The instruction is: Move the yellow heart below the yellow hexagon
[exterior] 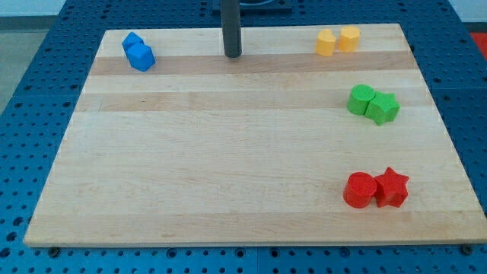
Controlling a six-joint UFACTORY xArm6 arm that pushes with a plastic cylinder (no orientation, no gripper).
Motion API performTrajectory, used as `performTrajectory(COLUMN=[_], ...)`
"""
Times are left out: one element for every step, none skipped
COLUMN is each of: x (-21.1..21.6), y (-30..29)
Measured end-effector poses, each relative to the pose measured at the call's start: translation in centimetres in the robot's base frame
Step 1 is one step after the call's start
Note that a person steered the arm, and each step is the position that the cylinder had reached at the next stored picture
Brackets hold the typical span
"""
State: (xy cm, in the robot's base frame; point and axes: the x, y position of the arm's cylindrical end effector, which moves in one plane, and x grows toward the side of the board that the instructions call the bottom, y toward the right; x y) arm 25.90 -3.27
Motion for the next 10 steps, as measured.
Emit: performTrajectory(x=[-2.0,-3.0,-3.0,-3.0,-3.0,-3.0,-3.0,-3.2,-3.0,-2.2], y=[6.7,12.0,12.1,14.0,14.0,14.9,15.4,15.4,15.4,15.5])
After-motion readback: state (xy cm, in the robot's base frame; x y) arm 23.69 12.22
